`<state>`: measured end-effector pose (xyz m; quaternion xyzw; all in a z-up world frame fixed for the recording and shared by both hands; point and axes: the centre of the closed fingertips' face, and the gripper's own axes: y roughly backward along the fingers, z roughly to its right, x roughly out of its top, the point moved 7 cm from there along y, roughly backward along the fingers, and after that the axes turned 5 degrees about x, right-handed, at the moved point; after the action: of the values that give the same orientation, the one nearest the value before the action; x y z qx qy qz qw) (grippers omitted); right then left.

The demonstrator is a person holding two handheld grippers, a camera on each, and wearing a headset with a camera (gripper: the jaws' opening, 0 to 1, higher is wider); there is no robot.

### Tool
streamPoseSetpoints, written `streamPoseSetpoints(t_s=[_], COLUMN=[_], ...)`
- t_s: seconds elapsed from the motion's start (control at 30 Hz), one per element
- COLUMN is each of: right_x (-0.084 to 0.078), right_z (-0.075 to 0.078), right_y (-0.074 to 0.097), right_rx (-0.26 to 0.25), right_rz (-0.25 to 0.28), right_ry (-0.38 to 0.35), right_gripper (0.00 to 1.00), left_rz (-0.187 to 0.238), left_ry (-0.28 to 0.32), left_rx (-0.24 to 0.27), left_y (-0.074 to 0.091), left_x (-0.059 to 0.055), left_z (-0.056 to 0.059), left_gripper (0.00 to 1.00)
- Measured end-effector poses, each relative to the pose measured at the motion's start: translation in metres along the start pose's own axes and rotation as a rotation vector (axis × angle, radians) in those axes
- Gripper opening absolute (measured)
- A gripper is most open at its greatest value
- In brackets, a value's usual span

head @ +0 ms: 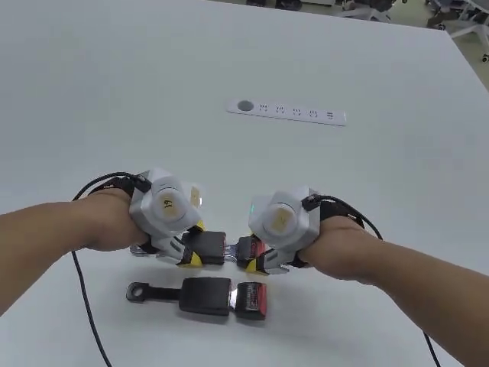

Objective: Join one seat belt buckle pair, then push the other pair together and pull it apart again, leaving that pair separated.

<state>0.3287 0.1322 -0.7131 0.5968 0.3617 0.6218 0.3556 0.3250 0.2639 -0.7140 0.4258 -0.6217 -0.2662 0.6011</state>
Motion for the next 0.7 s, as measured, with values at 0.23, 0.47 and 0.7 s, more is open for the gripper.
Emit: streamPoseSetpoints(t_s=[0.23, 0.47, 0.7], right_x=[0.012, 0.011, 0.010], right_z=[0.000, 0.000, 0.000], right_y=[-0.006, -0.007, -0.008], right_rx=[0.002, 0.004, -0.002], right_rz=[0.004, 0.005, 0.003], right_ry=[0.003, 0.002, 0.006], right_gripper=[0.29, 0.30, 0.30], left_rz=[0.005, 0.001, -0.006], left_ry=[0.004, 0.005, 0.007], left_rx=[0.000, 0.001, 0.002], left_y=[-0.001, -0.002, -0.002], left_x=[0.000, -0.002, -0.001], left_z=[0.000, -0.001, -0.001], left_gripper=[0.33, 0.33, 0.33])
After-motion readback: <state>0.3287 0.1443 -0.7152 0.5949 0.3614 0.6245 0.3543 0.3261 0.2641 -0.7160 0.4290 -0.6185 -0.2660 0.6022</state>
